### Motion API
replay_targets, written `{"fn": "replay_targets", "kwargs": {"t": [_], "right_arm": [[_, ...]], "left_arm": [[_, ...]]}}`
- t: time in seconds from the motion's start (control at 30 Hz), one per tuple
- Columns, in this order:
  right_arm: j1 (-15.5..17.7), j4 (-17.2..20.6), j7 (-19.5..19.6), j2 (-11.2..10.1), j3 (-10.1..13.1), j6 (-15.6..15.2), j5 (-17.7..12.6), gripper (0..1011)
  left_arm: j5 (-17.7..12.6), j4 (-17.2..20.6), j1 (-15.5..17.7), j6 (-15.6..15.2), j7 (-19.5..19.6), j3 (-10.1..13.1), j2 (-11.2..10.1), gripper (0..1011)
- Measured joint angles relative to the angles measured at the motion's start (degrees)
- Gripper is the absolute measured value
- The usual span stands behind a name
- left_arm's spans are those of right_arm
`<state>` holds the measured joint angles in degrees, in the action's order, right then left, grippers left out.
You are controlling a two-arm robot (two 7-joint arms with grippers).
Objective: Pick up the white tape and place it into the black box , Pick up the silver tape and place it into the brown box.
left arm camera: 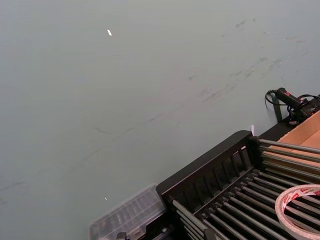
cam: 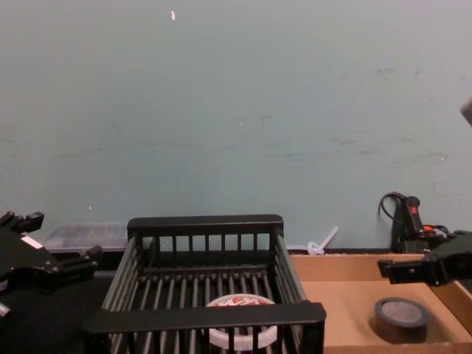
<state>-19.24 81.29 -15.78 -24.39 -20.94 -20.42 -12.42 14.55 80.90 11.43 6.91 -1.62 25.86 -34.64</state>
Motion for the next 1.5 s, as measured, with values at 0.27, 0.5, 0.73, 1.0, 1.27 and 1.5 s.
{"fn": "replay_targets", "kwargs": {"t": [0.27,0.5,0.73,1.0,1.27,1.5], "right_arm": [[4.54,3.59,4.06,1.07,2.91,6.65,2.22,1002],[11.45,6.46,10.57,2.02,4.59,18.19,7.00,1002],[18.57,9.35,13.85,2.35,6.77,23.94,9.08,1002],[21.83,10.67,13.96,2.94,8.64,23.73,9.08,1002],[22.07,10.79,13.71,3.39,9.24,23.13,9.04,1002],[22.02,10.79,13.66,3.30,9.12,23.16,9.01,1002]], "left_arm": [[0.00,0.00,0.00,0.00,0.00,0.00,0.00,1001],[0.00,0.00,0.00,0.00,0.00,0.00,0.00,1001],[0.00,0.00,0.00,0.00,0.00,0.00,0.00,1001],[0.00,0.00,0.00,0.00,0.00,0.00,0.00,1001],[0.00,0.00,0.00,0.00,0.00,0.00,0.00,1001],[0.00,0.00,0.00,0.00,0.00,0.00,0.00,1001]]}}
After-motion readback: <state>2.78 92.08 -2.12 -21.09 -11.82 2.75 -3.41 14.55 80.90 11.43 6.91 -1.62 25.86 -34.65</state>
